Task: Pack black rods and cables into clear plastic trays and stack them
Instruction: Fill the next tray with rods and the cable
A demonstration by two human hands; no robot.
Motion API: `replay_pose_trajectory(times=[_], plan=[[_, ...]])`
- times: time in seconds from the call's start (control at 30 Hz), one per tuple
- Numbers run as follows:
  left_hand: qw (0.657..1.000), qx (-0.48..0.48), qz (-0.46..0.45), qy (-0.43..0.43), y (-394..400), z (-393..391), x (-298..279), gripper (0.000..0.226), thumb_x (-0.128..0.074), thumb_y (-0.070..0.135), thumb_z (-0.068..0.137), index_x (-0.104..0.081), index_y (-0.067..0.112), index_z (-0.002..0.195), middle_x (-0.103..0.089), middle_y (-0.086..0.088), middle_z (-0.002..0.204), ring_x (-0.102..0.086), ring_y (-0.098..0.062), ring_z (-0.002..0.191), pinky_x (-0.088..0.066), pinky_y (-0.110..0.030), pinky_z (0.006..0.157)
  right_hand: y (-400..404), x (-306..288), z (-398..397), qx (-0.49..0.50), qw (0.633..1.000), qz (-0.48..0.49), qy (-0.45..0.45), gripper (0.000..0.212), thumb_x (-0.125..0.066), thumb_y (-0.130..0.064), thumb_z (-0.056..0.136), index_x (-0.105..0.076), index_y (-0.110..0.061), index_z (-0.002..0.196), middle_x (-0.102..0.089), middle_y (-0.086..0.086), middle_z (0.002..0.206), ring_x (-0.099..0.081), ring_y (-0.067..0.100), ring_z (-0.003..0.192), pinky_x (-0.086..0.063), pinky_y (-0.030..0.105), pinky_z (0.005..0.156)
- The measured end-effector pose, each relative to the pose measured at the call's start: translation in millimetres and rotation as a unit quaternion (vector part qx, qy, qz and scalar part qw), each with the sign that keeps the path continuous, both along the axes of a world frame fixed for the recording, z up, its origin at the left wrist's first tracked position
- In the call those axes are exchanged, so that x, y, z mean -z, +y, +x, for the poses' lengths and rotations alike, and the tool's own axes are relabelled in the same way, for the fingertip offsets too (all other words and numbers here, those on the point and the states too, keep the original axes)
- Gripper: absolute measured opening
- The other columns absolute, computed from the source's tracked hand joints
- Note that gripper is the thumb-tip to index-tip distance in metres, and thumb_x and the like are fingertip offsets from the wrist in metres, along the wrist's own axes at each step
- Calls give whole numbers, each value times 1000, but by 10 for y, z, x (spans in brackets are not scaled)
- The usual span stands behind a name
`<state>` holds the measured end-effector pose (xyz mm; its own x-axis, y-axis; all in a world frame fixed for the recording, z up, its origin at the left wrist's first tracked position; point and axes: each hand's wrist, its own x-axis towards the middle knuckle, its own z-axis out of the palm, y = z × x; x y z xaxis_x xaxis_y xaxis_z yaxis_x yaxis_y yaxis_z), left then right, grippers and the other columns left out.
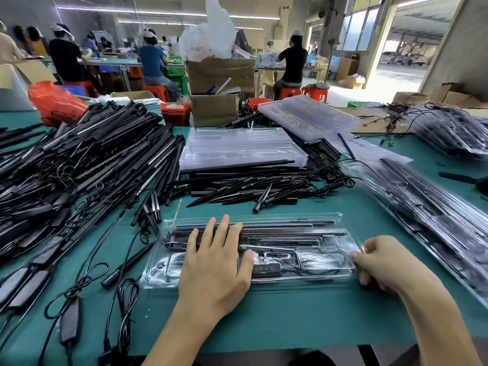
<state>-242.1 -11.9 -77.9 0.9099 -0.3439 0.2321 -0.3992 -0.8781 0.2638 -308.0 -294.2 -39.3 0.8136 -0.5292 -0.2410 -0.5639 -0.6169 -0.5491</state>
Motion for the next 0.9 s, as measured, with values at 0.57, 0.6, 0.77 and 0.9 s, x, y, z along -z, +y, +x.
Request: replay_pose_trajectory(times=[0.57,0.6,0.77,0.9], plan=[[999,19,3,47,95,138,-225,51,-27,68,97,-38,49,143,-23,17,163,-13,-7,152,-11,-38,120,848,-31,369,-176,976,-72,-109,22,-70,-39,89,-58,-25,77,-58,-10,74,-57,13,78,-50,33,75],[999,19,-7,46,102,144,-227,48,-25,64,99,-38,49,143,-24,18,163,-14,-6,151,-11,-36,120,837,-29,386,-173,978,-65,-101,23,-70,-40,89,-58,-25,77,-61,-9,77,-60,15,83,-52,35,80],[1000,8,-12,-3,77,113,-244,43,-33,55,101,-40,45,142,-38,18,155,-25,-7,147,-15,-35,118,867,14,391,-184,974,-93,-93,24,-66,-39,92,-52,-27,77,-59,-10,77,-60,18,85,-51,34,76],[996,45,-63,-37,76,100,-316,25,-45,52,98,-55,41,118,-59,22,119,-52,-4,116,-34,-32,104,818,61,345,-203,967,-73,-132,22,-66,-36,93,-55,-26,78,-49,-7,60,-49,10,62,-39,31,60]])
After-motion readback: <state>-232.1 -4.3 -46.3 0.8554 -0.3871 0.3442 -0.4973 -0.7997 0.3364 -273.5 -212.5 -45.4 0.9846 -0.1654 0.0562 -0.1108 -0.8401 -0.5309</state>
